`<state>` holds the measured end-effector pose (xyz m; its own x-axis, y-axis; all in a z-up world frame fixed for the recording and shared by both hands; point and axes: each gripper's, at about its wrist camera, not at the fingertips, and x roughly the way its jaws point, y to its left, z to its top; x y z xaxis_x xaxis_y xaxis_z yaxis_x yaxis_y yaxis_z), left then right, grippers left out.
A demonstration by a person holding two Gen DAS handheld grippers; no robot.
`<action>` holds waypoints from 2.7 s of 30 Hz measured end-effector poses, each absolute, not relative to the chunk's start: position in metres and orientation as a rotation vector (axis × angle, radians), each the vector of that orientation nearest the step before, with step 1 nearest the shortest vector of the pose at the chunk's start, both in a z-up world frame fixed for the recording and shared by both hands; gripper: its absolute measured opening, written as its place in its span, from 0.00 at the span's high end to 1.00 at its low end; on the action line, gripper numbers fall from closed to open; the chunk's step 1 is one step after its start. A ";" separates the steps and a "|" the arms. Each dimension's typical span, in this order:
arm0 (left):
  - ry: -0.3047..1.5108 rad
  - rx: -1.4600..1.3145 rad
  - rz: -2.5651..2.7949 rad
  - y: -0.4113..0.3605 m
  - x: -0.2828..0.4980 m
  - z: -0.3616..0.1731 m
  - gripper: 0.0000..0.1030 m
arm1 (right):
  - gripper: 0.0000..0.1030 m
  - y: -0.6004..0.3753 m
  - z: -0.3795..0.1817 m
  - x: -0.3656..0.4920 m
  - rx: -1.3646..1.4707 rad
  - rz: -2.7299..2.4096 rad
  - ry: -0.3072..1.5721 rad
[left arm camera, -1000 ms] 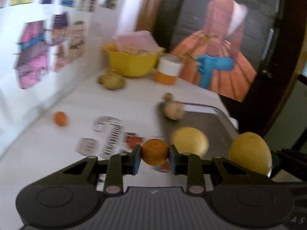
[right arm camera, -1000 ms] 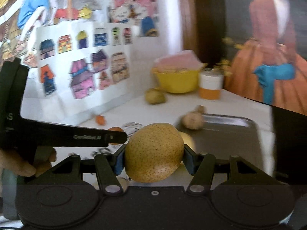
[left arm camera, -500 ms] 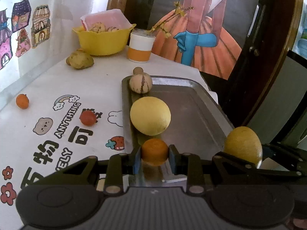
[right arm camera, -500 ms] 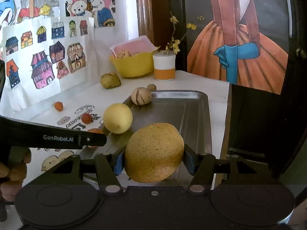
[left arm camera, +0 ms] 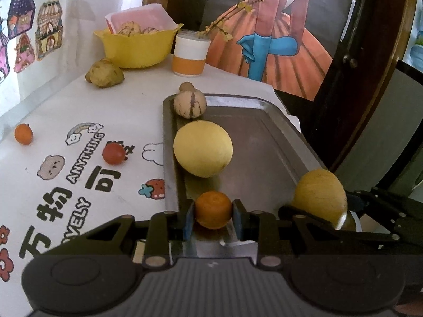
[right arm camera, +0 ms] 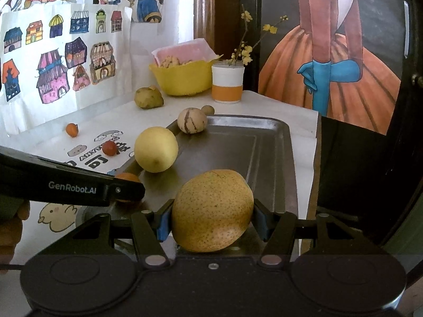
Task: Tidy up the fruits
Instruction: 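Lower the pear onto the tray with the right tool while the left tool sets the tangerine beside it, then grasp the red cherry tomato with the right tool while the left tool grasps another tangerine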
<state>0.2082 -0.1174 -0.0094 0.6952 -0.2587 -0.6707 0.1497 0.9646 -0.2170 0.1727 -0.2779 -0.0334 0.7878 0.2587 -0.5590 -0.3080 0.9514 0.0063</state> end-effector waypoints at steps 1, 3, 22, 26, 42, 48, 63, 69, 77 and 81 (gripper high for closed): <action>0.771 -0.151 -0.231 -0.117 0.208 -0.010 0.68 | 0.41 -0.278 -0.034 0.173 -0.087 0.306 0.592; 0.772 -0.151 -0.232 -0.117 0.209 -0.010 0.68 | 0.41 -0.277 -0.036 0.173 -0.087 0.305 0.598; 0.757 -0.208 -0.245 -0.115 0.198 0.000 0.36 | 0.22 -0.277 -0.027 0.161 -0.096 0.297 0.543; 0.728 -0.208 -0.231 -0.112 0.189 0.009 0.24 | 0.16 -0.278 -0.020 0.152 -0.088 0.286 0.529; 0.685 -0.220 -0.162 -0.063 0.133 0.019 0.01 | 0.01 -0.270 0.007 0.090 -0.041 0.249 0.586; 0.709 -0.214 -0.113 -0.028 0.110 0.015 0.01 | 0.01 -0.241 0.010 0.066 -0.111 0.278 0.636; 0.733 -0.169 0.050 0.055 0.086 0.015 0.01 | 0.01 -0.157 0.013 0.065 -0.186 0.504 0.688; 0.738 -0.173 0.082 0.070 0.102 0.013 0.01 | 0.01 -0.135 0.020 0.086 -0.167 0.573 0.635; 0.691 -0.187 0.065 0.071 0.149 0.016 0.01 | 0.01 -0.125 0.019 0.137 -0.082 0.568 0.601; 0.676 -0.176 0.048 0.069 0.175 0.016 0.01 | 0.01 -0.122 0.013 0.160 -0.044 0.561 0.603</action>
